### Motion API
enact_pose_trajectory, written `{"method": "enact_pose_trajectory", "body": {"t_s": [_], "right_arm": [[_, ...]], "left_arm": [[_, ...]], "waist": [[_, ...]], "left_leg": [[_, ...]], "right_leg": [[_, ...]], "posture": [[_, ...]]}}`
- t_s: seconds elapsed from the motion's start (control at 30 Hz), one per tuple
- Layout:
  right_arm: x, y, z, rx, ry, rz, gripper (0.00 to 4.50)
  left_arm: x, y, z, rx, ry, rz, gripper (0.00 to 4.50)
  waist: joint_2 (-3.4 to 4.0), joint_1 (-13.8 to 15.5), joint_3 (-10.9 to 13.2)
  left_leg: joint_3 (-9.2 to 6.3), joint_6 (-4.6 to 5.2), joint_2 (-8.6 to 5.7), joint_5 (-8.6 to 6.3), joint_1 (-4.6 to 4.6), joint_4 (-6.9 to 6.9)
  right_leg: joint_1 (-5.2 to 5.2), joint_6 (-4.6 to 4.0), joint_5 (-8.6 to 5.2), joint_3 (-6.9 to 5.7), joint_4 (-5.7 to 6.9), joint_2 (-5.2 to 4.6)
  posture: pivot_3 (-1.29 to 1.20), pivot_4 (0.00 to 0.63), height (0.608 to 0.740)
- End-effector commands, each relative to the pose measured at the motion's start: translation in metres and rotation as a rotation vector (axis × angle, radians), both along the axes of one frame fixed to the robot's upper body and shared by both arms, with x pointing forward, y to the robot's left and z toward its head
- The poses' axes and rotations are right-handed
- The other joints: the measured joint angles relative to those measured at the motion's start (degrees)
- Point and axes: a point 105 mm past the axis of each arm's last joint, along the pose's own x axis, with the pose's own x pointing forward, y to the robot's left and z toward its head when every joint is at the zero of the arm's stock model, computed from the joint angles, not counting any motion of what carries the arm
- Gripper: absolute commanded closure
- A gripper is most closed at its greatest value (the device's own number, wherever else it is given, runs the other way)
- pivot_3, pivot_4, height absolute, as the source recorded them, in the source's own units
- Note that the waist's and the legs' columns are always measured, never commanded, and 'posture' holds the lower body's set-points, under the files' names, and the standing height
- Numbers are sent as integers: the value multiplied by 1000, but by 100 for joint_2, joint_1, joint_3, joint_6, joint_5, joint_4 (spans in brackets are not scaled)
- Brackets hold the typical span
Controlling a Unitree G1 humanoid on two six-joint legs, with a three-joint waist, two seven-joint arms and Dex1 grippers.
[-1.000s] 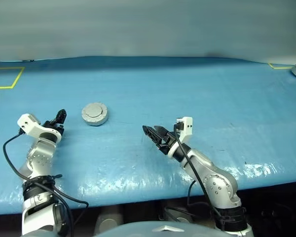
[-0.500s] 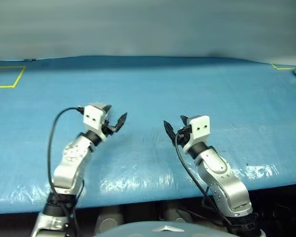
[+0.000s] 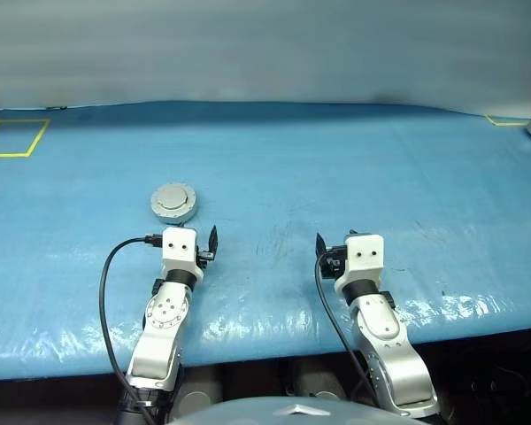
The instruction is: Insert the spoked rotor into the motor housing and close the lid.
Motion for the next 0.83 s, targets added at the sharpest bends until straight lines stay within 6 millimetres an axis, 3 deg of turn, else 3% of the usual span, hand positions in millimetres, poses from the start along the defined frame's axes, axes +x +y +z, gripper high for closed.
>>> {"method": "enact_pose_trajectory", "body": {"t_s": [0.03, 0.37, 0.5, 0.83], "right_arm": [[6, -1, 13, -6, -60, -1, 916], [10, 1, 13, 2, -62, 0, 916], [9, 3, 13, 2, -61, 5, 916], [10, 3, 14, -16, -73, 6, 916]], "left_arm": [[4, 4, 11, -58, -42, 38, 788], [9, 0, 6, -82, -26, 2, 788], [13, 3, 4, -187, 15, 42, 788], [16, -4, 10, -123, -11, -17, 788]], "waist": [[0, 0, 0], [0, -1, 0], [0, 0, 0], [0, -2, 0]], "left_leg": [[1, 0, 0, 0, 0, 1], [-2, 1, -2, 0, -3, -2], [-2, 1, -1, 0, -3, -1], [-2, 1, -3, 0, -3, -1]], "right_leg": [[0, -1, 1, 1, 0, -1], [-1, -19, 14, 0, -1, 1], [-1, -18, 13, 0, 0, 2], [0, -4, 23, 0, 0, 1]], "posture": [[0, 150, 740], [0, 150, 740], [0, 150, 740], [0, 150, 740]]}}
